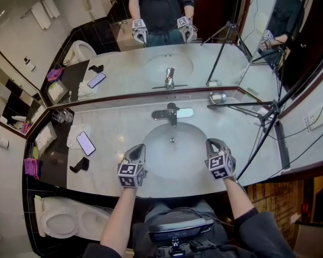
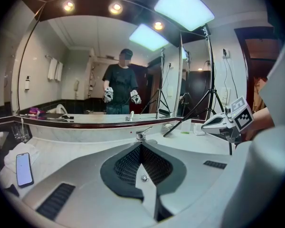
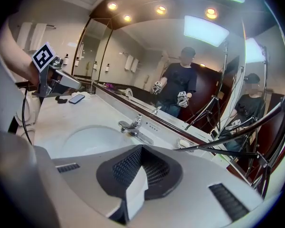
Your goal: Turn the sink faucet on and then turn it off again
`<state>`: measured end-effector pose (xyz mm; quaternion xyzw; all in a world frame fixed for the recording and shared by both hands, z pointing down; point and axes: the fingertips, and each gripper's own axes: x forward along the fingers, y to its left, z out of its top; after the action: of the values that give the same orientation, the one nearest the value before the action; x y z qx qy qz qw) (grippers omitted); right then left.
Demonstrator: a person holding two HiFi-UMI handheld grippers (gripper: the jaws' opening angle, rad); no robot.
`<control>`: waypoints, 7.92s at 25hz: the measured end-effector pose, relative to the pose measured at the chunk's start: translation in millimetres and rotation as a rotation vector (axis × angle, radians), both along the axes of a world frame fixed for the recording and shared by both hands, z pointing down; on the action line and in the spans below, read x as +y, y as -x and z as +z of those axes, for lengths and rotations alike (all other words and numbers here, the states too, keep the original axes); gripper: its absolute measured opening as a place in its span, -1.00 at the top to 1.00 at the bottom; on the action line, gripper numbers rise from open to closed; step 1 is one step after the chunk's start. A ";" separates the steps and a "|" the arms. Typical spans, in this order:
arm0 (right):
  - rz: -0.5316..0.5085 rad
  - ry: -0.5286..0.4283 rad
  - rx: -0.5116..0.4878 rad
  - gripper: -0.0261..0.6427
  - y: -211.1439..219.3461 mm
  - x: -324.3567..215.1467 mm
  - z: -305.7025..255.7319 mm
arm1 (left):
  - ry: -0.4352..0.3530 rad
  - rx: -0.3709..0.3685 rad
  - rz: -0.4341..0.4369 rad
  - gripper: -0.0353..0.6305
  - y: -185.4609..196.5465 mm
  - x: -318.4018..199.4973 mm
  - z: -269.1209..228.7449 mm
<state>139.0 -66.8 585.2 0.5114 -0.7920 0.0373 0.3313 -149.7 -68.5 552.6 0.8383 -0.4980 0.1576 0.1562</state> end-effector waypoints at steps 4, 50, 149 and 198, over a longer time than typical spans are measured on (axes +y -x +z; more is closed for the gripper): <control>0.010 0.009 -0.003 0.87 -3.6 -0.3 3.2 | -0.003 -0.009 0.006 0.94 -1.5 0.6 0.0; -0.133 0.162 -0.104 0.87 123.7 -226.8 39.8 | 0.063 0.002 -0.030 0.93 -5.0 -63.4 44.4; 0.002 0.106 -0.116 0.85 0.2 26.3 45.2 | 0.029 -0.028 0.033 0.94 -17.8 18.7 17.9; 0.164 0.635 -0.972 0.32 105.1 -187.8 90.3 | 0.140 -0.029 -0.063 0.93 19.6 -17.9 79.1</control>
<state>33.9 -254.6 675.5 0.3711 -0.7609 0.5285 0.0631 -169.3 -86.3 631.7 0.8069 -0.5140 0.1991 0.2124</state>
